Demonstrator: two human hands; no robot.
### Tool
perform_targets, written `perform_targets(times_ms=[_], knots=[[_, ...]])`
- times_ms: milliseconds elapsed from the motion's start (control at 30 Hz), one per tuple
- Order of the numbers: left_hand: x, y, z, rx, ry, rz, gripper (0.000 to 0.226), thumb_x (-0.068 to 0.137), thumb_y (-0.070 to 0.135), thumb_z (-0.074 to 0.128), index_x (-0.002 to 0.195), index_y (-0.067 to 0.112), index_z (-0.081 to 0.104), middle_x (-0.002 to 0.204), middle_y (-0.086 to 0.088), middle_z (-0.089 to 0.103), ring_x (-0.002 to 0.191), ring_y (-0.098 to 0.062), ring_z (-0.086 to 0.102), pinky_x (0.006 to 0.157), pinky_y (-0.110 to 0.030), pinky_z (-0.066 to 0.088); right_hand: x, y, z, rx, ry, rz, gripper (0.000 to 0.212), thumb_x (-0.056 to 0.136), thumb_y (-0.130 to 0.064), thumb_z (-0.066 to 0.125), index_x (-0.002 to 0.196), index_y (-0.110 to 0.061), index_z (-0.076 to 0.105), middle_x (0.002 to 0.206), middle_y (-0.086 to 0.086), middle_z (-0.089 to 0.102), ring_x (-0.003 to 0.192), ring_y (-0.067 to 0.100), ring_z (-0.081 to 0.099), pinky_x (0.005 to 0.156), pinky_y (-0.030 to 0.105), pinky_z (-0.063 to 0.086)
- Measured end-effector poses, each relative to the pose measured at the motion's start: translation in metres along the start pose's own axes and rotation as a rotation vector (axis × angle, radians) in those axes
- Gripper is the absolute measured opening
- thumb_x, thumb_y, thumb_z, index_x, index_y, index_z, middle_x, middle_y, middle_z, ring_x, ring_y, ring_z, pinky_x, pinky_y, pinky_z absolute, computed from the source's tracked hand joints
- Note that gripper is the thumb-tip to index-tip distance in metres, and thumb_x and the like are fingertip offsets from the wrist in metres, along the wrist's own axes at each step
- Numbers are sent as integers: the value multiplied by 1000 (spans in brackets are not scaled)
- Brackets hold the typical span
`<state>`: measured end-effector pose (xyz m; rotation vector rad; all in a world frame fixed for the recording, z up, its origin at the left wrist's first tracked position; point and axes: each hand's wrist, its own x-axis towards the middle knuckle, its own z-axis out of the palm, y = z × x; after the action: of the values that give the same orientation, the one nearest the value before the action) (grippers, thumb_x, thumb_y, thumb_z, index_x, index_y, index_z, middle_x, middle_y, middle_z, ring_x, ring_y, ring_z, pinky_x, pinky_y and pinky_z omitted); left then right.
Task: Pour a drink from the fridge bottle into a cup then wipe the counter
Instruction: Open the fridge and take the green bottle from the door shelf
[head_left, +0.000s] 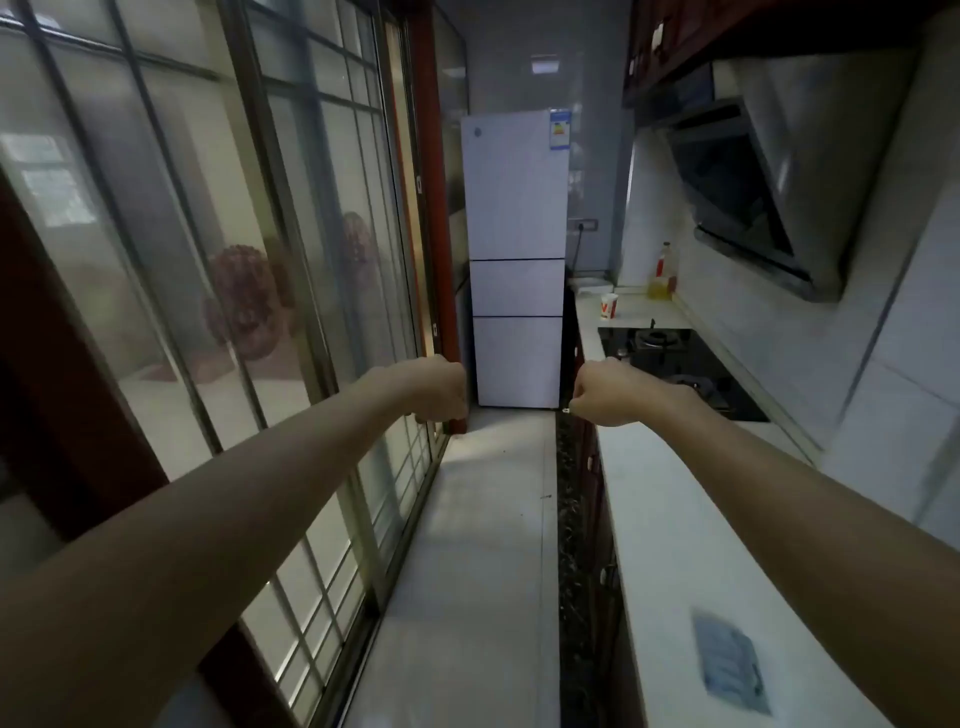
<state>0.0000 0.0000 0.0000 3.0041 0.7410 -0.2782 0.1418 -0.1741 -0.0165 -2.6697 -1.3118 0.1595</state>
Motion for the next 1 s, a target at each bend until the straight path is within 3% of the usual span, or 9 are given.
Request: perform_targets(times_ms=[67,300,433,567,700,867,1000], knots=[[9,-3,0,-10,7,-4,21,98,27,55,102,9,66,91,-7,68,83,-20,66,74,-30,53,9,-2,3,2,-3,12,31,91,-14,46,62,-16,37,69,3,43,57,17,39,50,27,31],[54,-26,-3,51,12,38,23,99,28,53,106,10,65,94,-6,66,84,-18,63,71,-26,48,61,-14,11,-23,-18,13,31,92,-15,48,64,-16,36,72,4,44,58,19,40,50,28,32],[99,-44,-4,75,40,98,24,99,28,54,102,8,66,91,-7,66,82,-19,63,72,-28,50,103,-18,11,-37,-18,20,20,92,-17,48,74,-10,51,78,7,52,62,21,47,52,29,37],[151,-72,-15,41,7,137,26,99,30,54,100,7,66,94,-10,70,84,-22,69,73,-32,55,159,-23,6,-41,-37,42,20,89,-14,46,70,-11,48,77,9,54,65,24,49,54,29,38],[198,-96,-34,5,4,180,30,99,31,53,95,5,68,88,-11,73,72,-19,67,70,-30,56,211,-30,-2,-37,-12,49,17,91,-16,46,88,-5,58,90,12,58,79,28,57,59,32,44],[255,-115,-38,-35,60,245,26,99,33,54,98,10,66,90,-7,70,86,-21,69,70,-26,52,270,-31,5,3,45,55,30,87,-17,47,98,4,66,91,23,67,63,24,52,56,32,40],[300,-122,-32,10,20,250,28,99,32,53,101,8,67,95,-10,70,88,-23,67,65,-24,47,309,-19,12,-29,8,52,24,90,-19,47,96,-4,65,92,13,62,74,26,59,62,33,49]])
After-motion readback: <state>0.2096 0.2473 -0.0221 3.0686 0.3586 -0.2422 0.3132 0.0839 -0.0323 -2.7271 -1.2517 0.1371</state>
